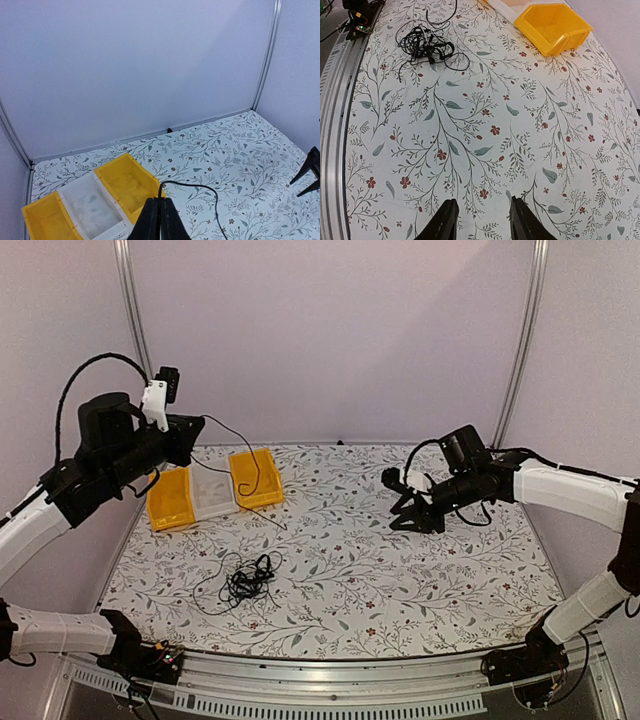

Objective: Untangle the cables

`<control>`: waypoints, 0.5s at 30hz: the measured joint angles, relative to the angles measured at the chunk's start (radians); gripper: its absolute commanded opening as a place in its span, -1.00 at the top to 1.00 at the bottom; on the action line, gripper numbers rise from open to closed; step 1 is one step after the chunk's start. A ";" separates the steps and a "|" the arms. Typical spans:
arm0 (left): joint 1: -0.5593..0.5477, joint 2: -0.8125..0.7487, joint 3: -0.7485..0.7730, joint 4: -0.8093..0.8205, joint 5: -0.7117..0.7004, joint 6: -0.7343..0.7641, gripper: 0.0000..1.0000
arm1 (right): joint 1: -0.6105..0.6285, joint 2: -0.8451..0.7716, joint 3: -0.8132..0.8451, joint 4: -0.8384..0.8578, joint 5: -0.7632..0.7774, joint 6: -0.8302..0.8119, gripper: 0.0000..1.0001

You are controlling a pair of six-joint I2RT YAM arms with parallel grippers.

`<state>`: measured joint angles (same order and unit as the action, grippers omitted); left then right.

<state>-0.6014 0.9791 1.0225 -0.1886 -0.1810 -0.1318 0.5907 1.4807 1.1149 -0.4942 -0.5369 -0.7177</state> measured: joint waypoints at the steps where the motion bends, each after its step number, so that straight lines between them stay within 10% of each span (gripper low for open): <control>1: 0.010 -0.002 0.010 -0.032 -0.019 0.001 1.00 | -0.022 -0.009 -0.039 0.023 0.000 0.013 0.21; 15: 0.153 0.044 0.041 -0.172 -0.099 0.003 1.00 | -0.021 0.187 -0.207 0.197 0.264 -0.060 0.27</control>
<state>-0.4488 1.0233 1.0634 -0.3607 -0.2798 -0.1287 0.5694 1.6672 0.9077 -0.2974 -0.2726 -0.7780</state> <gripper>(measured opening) 0.001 0.359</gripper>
